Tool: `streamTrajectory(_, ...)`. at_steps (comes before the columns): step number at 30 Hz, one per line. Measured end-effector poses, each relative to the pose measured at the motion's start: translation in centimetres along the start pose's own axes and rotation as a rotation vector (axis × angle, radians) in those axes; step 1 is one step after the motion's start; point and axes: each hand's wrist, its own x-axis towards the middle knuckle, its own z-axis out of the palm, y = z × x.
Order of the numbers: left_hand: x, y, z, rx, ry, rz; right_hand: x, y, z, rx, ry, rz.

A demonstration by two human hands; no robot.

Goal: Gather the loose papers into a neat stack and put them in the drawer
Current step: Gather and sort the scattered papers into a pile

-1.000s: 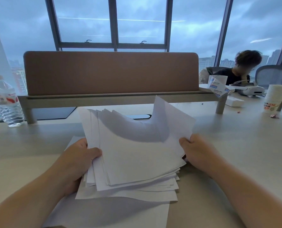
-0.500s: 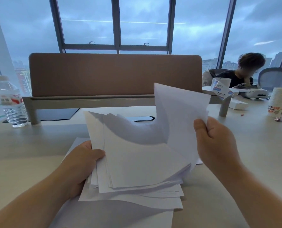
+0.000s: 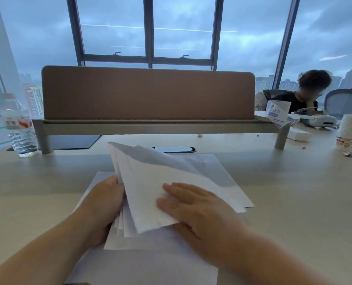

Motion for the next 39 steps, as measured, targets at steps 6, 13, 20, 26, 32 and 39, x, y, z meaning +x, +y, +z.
streamTrajectory(6, -1.0, 0.4, 0.1, -0.049, 0.003, 0.021, 0.2, -1.0, -0.1, 0.145, -0.484, 0.114)
streamTrajectory(13, 0.3, -0.3, -0.5, 0.117, -0.065, -0.03, -0.3, 0.6, -0.7, 0.565, -0.278, 0.239)
streamTrajectory(20, 1.3, -0.7, -0.8, 0.127, -0.038, 0.032, -1.2, 8.3, -2.9, 0.152, -0.049, 1.006)
streamTrajectory(26, 2.0, -0.5, -1.5, -0.013, 0.011, 0.065, -1.5, 8.6, -2.9, -0.105, -0.347, 1.175)
streamTrajectory(32, 2.3, -0.9, -1.5, -0.027, 0.025, 0.056, -1.1, 7.5, -3.8, -0.082, -0.382, 1.095)
streamTrajectory(39, 2.1, -0.8, -1.2, 0.007, 0.011, 0.052, -1.2, 6.9, -3.6, -0.144, -0.411, 1.122)
